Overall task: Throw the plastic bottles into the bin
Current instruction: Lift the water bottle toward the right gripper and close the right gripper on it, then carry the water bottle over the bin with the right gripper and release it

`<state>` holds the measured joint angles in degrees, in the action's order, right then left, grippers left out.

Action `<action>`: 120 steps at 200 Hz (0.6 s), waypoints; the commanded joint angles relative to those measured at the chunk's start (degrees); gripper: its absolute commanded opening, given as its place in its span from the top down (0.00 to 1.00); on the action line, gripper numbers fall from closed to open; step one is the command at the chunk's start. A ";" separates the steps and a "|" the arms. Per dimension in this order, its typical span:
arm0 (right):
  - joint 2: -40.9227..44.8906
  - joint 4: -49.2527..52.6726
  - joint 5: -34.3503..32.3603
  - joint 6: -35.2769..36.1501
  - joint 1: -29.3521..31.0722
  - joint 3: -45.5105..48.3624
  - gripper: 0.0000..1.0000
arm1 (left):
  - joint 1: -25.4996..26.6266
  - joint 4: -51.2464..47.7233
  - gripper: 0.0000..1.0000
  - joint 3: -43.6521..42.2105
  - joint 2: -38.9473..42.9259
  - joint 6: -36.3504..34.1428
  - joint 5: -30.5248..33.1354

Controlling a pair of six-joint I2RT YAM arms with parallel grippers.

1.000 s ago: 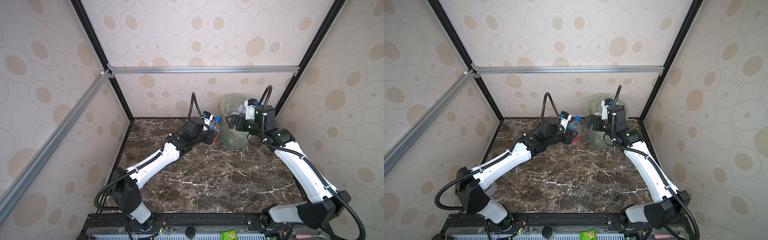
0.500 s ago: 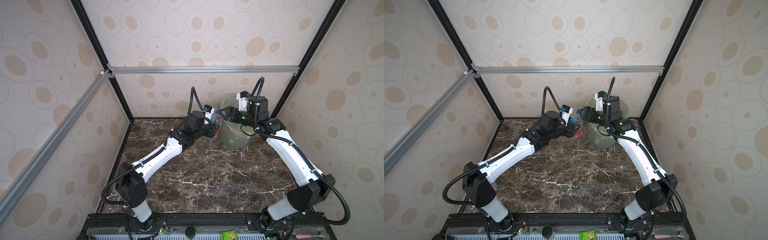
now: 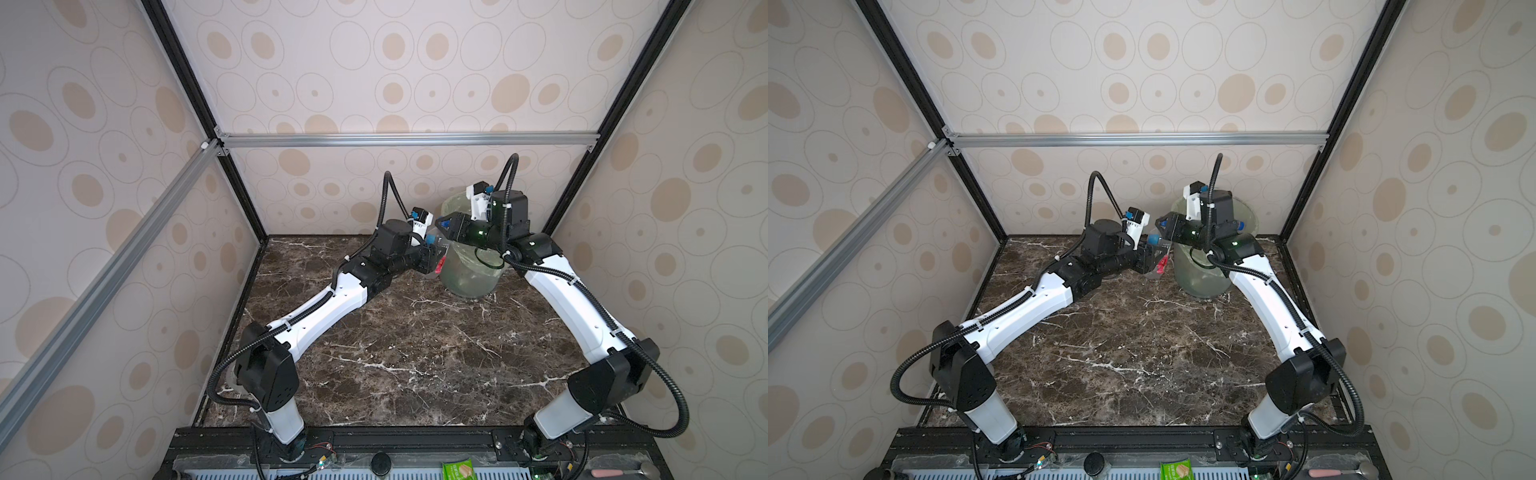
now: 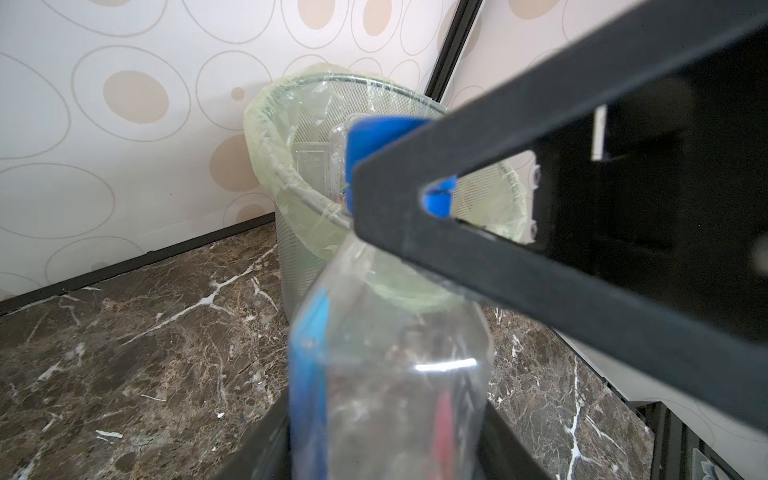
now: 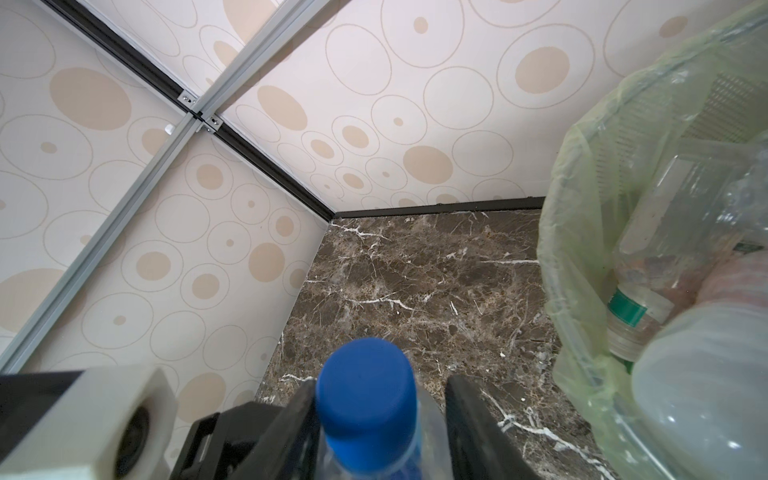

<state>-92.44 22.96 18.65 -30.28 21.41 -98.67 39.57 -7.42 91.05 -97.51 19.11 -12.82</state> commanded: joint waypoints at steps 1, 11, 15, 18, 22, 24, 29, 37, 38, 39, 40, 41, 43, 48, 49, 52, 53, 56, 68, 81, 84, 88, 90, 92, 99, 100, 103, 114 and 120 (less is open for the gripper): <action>-1.16 -1.01 0.64 -0.46 0.62 -2.60 0.61 | -0.25 1.97 0.44 1.77 1.19 0.83 -0.98; -1.33 -0.99 0.44 -0.38 0.73 -2.92 0.67 | -0.23 1.80 0.42 1.85 1.19 0.75 -0.89; -1.34 -0.99 0.34 -0.30 0.69 -2.98 0.70 | -0.28 1.66 0.41 1.83 1.19 0.82 -0.90; -1.34 -0.99 0.19 -0.26 0.66 -3.08 0.71 | -0.21 1.58 0.40 1.85 1.20 0.75 -0.83; -1.38 -0.93 0.08 -0.17 0.70 -3.17 0.73 | -0.20 1.47 0.39 1.94 1.23 0.67 -0.81; -1.39 -0.97 0.07 -0.10 0.71 -3.19 0.74 | -0.22 1.45 0.39 1.90 1.20 0.66 -0.81; -1.34 -0.91 -0.08 -0.05 0.74 -3.28 0.77 | -0.23 1.38 0.39 1.81 1.27 0.68 -0.81; -1.34 -0.69 -0.34 0.31 0.66 -3.51 0.81 | -0.20 1.28 0.36 1.77 1.35 0.67 -0.72; -1.34 -0.66 -0.40 0.40 0.70 -3.57 0.81 | -0.24 1.23 0.36 1.77 1.36 0.76 -0.72; -1.34 -0.65 -0.43 0.44 0.68 -3.60 0.82 | -0.26 1.20 0.36 1.77 1.36 0.75 -0.72; -1.34 -0.56 -0.49 0.47 0.66 -3.62 0.82 | -0.23 1.24 0.35 1.68 1.41 0.75 -0.72; -1.34 -0.51 -0.52 0.56 0.66 -3.67 0.82 | -0.21 1.21 0.35 1.68 1.43 0.75 -0.72; -1.34 -0.36 -0.56 0.70 0.70 -3.77 0.83 | -0.27 1.19 0.34 1.68 1.44 0.75 -0.72; -1.36 -0.15 -0.72 1.09 0.69 -4.03 0.84 | -0.25 1.12 0.31 1.68 1.45 0.80 -0.73; -1.35 -0.15 -0.77 1.18 0.71 -4.24 0.85 | -0.27 1.11 0.30 1.68 1.45 0.78 -0.72; -1.34 0.14 -0.91 1.56 0.68 -4.51 0.85 | -0.28 1.03 0.28 1.64 1.53 0.80 -0.72; -1.34 0.23 -0.95 1.68 0.67 -4.60 0.85 | -0.28 1.06 0.27 1.66 1.53 0.82 -0.72; -1.38 0.55 -1.18 2.12 0.65 -4.83 0.86 | -0.24 0.93 0.25 1.68 1.54 0.83 -0.72; -1.51 1.93 -2.86 3.86 0.43 -6.16 0.86 | -0.27 0.91 0.15 1.59 1.87 1.00 -0.54; -1.88 3.31 -4.10 5.39 -0.15 -7.80 0.88 | -0.28 0.89 0.02 1.50 2.45 1.06 -0.45; -2.02 3.76 -4.49 5.80 -0.33 -8.34 0.88 | -0.28 0.87 0.01 1.49 2.68 1.06 -0.45; -2.26 4.38 -5.06 6.51 -0.49 -8.91 0.88 | -0.24 0.90 0.01 1.47 2.85 1.02 -0.57; -2.36 4.66 -5.48 6.83 -0.60 -9.32 0.88 | -0.25 0.87 0.01 1.50 2.92 0.97 -0.61; -2.45 5.13 -5.76 7.17 -0.67 -9.71 0.88 | -0.25 0.84 0.01 1.46 3.03 0.98 -0.65; -2.88 6.39 -7.05 8.40 -1.04 -11.10 0.88 | -0.22 0.76 0.01 1.56 3.41 1.01 -0.85; -2.95 6.57 -7.18 8.62 -1.07 -11.37 0.88 | -0.25 0.75 0.01 1.57 3.44 1.01 -0.91; -3.20 7.11 -7.75 9.07 -1.16 -11.99 0.88 | -0.24 0.54 0.01 1.67 3.59 1.01 -1.04; -3.66 8.93 -9.59 10.84 -1.89 -14.25 0.88 | -0.28 0.26 0.01 1.93 4.14 0.87 -1.33; -3.79 9.73 -10.59 11.71 -2.30 -15.38 0.88 | -0.23 0.20 0.01 1.94 4.53 0.92 -1.42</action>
<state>-95.18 28.12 13.26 -23.81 20.60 -109.71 39.53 -7.42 91.05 -96.42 20.34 -13.23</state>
